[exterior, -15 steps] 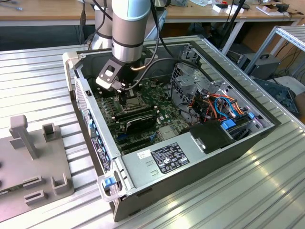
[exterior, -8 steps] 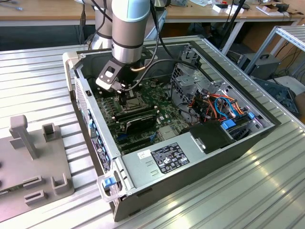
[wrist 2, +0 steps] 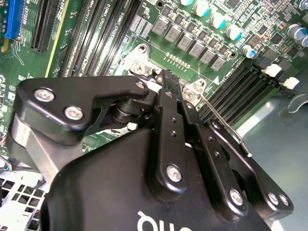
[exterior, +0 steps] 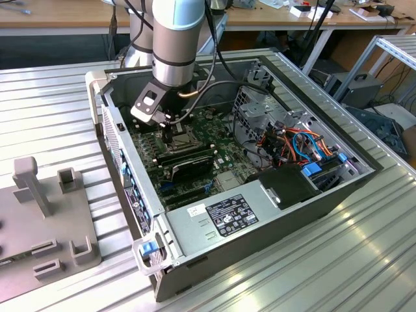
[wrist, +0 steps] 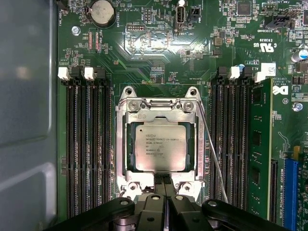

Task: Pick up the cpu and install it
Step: 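Close the cpu cover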

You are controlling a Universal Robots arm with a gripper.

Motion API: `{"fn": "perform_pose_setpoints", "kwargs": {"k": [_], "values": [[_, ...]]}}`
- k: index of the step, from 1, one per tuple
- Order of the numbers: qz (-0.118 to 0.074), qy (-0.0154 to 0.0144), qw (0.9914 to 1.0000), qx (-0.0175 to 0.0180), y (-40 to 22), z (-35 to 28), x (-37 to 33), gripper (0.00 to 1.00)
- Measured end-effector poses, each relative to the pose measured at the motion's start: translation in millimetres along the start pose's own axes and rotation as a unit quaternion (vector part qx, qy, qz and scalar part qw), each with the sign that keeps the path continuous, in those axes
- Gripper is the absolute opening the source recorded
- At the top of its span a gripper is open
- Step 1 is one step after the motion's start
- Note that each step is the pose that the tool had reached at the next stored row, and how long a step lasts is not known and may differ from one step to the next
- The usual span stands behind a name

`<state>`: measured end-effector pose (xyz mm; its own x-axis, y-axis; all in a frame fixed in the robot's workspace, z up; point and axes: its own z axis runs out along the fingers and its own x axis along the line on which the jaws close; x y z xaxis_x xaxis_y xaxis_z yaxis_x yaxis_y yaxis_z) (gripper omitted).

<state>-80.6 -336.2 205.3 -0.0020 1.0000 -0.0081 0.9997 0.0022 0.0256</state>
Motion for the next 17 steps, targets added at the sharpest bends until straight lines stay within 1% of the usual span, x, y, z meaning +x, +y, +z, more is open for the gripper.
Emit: {"fn": "perform_pose_setpoints", "kwargs": {"k": [3,4,6,8,10,14,17], "values": [[0.000,0.0001,1.00000,-0.0001,0.0,-0.4,0.1,0.11],[0.000,0.0006,1.00000,-0.0004,0.2,-1.6,0.2,0.11],[0.000,0.0001,1.00000,-0.0001,0.1,-4.1,0.0,0.11],[0.000,0.0000,1.00000,0.0000,0.2,-7.0,0.0,0.11],[0.000,0.0000,1.00000,0.0000,0.3,-12.1,0.0,0.11],[0.000,0.0000,1.00000,-0.0001,0.5,-19.1,-0.1,0.11],[0.000,0.0000,1.00000,-0.0001,0.5,-19.3,-0.1,0.11]]}}
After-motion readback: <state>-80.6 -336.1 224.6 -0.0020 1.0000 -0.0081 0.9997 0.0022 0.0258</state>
